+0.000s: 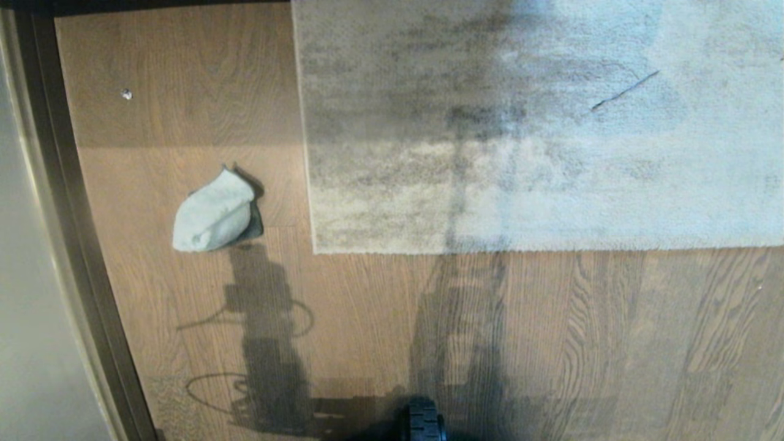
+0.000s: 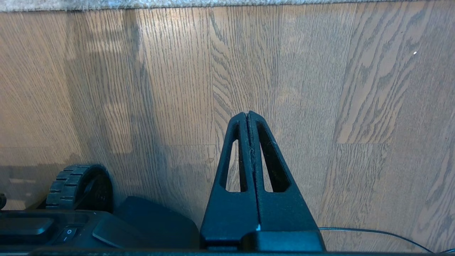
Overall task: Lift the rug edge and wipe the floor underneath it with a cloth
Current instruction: Pick up the rag
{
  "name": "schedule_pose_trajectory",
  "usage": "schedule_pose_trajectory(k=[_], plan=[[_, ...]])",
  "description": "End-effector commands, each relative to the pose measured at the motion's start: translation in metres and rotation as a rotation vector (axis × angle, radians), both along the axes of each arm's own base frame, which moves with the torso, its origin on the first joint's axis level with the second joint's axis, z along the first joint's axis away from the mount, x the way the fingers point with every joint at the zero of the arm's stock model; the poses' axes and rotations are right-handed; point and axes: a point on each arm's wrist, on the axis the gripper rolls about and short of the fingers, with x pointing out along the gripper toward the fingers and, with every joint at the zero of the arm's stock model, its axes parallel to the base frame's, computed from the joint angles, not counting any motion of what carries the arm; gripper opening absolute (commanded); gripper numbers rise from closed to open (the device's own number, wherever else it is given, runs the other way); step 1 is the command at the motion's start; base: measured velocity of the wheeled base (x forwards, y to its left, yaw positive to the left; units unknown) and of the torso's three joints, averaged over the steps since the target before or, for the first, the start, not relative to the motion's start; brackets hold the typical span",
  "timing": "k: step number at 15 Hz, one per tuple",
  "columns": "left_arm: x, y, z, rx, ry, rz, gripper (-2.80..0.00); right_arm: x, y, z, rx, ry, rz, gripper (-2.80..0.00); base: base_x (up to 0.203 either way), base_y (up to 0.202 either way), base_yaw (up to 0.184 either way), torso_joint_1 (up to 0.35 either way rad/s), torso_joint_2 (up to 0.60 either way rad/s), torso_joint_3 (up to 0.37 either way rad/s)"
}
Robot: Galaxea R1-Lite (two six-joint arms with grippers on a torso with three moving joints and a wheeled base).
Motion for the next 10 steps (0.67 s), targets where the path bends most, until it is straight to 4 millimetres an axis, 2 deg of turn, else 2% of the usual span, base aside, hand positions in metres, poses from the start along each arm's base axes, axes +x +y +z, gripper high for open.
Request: schedule_pose_trajectory(k=[1, 7, 10], plan=[[0.004, 0.0, 0.012, -0.001, 0.03, -0.001, -2.8, 0.0, 0.0, 0.0, 0.0, -0.001, 0.0, -2.8, 0.0, 0.0, 0.0, 0.0, 0.0, 0.0], [0.031, 0.0, 0.063, 0.001, 0.153, 0.001, -2.8, 0.0, 0.0, 0.0, 0.0, -0.001, 0.0, -2.8, 0.0, 0.0, 0.0, 0.0, 0.0, 0.0], [0.043, 0.0, 0.072, 0.018, 0.195, -0.002, -2.8, 0.0, 0.0, 0.0, 0.0, -0.001, 0.0, -2.8, 0.0, 0.0, 0.0, 0.0, 0.0, 0.0]])
